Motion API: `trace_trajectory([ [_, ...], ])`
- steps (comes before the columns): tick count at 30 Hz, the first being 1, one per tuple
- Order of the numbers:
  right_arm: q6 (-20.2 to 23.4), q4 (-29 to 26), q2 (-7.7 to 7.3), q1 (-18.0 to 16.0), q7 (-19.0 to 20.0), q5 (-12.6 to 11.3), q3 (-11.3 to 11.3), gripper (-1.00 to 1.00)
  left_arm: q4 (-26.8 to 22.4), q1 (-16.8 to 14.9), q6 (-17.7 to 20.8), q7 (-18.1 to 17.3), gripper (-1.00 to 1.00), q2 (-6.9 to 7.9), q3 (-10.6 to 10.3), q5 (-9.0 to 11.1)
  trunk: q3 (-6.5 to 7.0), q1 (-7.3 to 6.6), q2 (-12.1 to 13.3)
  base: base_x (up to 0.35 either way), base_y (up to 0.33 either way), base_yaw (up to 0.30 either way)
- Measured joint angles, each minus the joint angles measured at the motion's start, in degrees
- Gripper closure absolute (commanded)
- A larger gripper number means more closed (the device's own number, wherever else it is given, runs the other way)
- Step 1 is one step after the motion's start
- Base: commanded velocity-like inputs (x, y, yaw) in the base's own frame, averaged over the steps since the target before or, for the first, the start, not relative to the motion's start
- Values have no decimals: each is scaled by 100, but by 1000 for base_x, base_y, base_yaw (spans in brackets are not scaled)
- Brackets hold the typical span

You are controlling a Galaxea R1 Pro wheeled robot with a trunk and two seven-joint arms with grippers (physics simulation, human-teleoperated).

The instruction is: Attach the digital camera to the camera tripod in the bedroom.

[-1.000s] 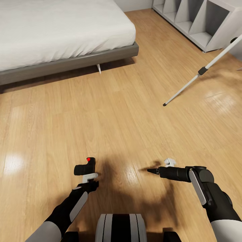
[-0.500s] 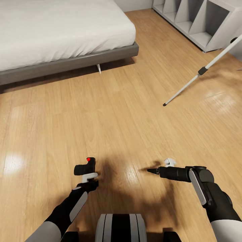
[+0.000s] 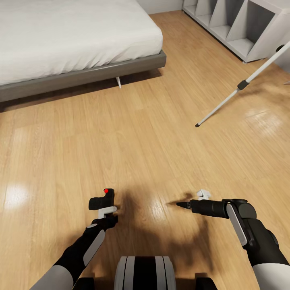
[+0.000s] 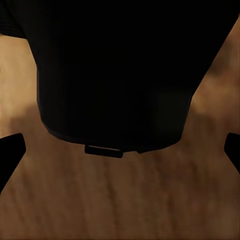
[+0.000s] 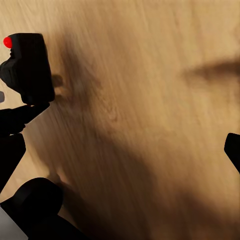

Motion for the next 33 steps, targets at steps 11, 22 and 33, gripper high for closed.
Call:
trace_trajectory([
  [11,0,3,0,0,0,0,0,-100,1,0,-45,0,-100,0,-6,5,0,0,0,0,0,0],
  [22,0,1,0,0,0,0,0,-100,1,0,-50,0,-100,0,-7,6,0,0,0,0,0,0],
  [33,0,-1,0,0,0,0,0,-100,8,0,-146,1,-100,-1,-7,6,0,0,0,0,0,0],
])
